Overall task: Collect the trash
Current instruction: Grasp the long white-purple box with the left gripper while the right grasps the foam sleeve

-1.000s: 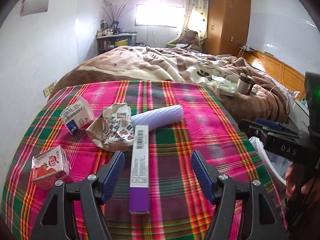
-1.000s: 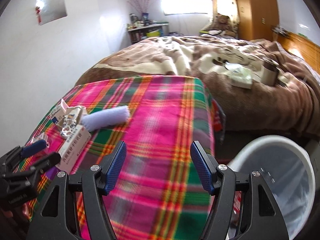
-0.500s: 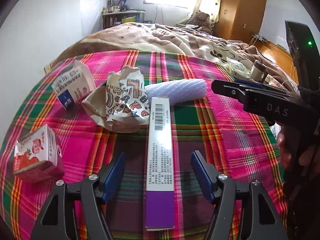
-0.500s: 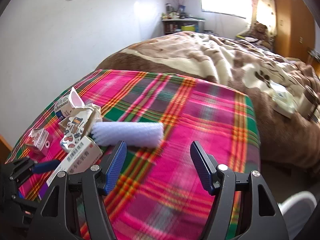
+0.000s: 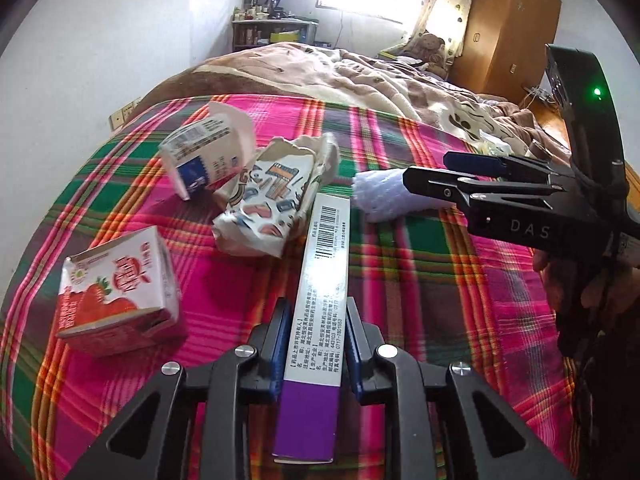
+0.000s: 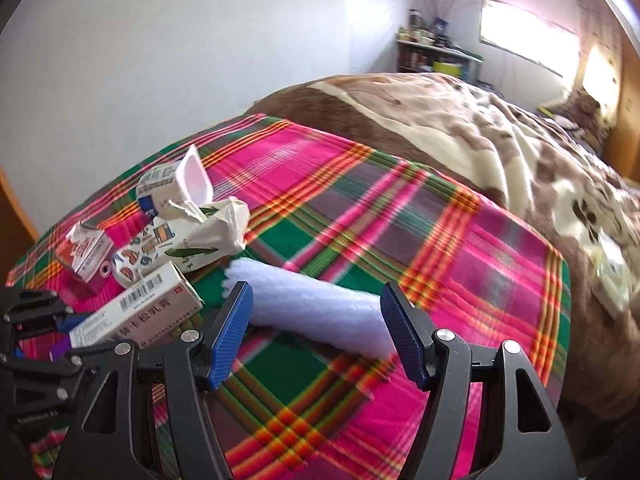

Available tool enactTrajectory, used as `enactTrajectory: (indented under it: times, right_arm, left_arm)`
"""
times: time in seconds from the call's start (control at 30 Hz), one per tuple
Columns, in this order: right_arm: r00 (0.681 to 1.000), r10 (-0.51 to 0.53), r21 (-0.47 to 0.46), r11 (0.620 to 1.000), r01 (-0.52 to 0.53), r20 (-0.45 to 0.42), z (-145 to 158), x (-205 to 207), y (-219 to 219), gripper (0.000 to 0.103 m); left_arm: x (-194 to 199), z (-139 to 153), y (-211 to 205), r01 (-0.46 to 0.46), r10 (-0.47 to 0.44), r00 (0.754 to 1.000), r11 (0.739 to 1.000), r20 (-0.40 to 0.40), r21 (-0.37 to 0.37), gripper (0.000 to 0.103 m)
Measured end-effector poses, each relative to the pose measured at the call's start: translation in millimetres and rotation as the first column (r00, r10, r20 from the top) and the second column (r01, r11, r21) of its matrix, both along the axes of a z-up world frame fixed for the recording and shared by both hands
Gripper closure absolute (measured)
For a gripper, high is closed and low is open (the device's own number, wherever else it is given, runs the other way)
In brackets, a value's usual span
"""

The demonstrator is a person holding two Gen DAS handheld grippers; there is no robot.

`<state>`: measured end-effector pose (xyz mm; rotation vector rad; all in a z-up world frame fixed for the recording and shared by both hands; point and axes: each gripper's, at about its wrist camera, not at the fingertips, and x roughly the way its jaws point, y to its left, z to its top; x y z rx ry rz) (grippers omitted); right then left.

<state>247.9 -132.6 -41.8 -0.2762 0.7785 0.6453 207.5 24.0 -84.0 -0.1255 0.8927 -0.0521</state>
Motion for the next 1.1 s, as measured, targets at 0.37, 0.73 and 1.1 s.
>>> enactTrajectory:
  times: [0.37, 0.73, 1.1]
  right_arm:
    - [0.990, 0.108, -0.067, 0.991, -0.114, -0.088, -9.5, 9.4, 5.7, 0.034]
    - [0.998, 0.025, -0.205, 0.978, -0.034, -0.049, -17.7, 17.4, 8.8, 0.034]
    - [0.994, -0.096, -0.139, 0.986, 0.088, -0.052, -16.2, 13.1, -4.5, 0.069]
  left_arm:
    - [1.0, -1.6, 11.3, -0.008, 0.007, 1.000, 1.000, -0.008, -0.017, 0.078]
    - [10.5, -2.5, 7.3, 0.003, -0.003, 1.000, 1.000, -0.006, -0.009, 0.074]
    - [14.2, -0.4, 2.5, 0.016, -0.016, 1.000, 1.000, 0.008, 0.004, 0.076]
